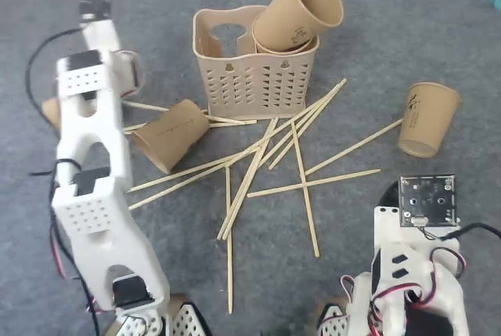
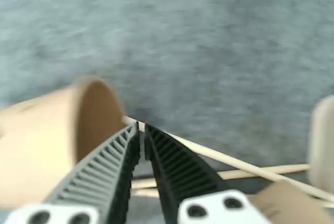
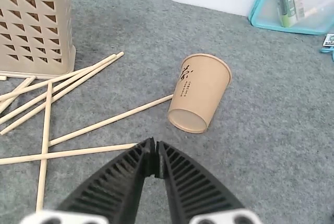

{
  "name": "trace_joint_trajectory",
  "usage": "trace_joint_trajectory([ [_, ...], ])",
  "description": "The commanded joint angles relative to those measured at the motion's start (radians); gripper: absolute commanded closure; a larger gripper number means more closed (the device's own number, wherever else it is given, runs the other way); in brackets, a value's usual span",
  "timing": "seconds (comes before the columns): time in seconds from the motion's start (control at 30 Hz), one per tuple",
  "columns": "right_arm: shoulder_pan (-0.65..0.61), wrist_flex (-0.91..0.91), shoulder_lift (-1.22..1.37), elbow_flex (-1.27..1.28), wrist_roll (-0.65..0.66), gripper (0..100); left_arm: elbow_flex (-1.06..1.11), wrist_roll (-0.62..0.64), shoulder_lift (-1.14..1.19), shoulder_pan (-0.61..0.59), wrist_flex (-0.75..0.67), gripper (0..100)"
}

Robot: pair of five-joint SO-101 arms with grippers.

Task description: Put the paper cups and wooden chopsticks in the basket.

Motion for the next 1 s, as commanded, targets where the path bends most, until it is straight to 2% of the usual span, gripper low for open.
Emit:
trace_joint_trajectory([
  [0.0,-0.001,-0.005,0.001,-0.002,0.012,99.1,-0.085,-0.005,-0.106,-0.110,0.064,99],
  [0.17,-0.001,-0.005,0.001,-0.002,0.012,99.1,-0.088,-0.014,-0.104,-0.227,0.069,99],
  [0.23,-0.019,-0.005,0.001,-0.002,0.012,99.1,-0.096,-0.054,-0.095,-0.259,0.063,99],
  [0.53,-0.048,-0.005,0.001,0.000,0.012,99.1,-0.137,-0.081,-0.087,-0.387,-0.037,99],
  [0.83,-0.053,-0.010,0.001,0.000,0.012,99.1,-0.176,-0.081,-0.087,-0.485,-0.037,98],
  [0.97,-0.053,-0.027,0.002,0.000,0.012,99.1,-0.179,-0.083,-0.089,-0.491,-0.038,98],
])
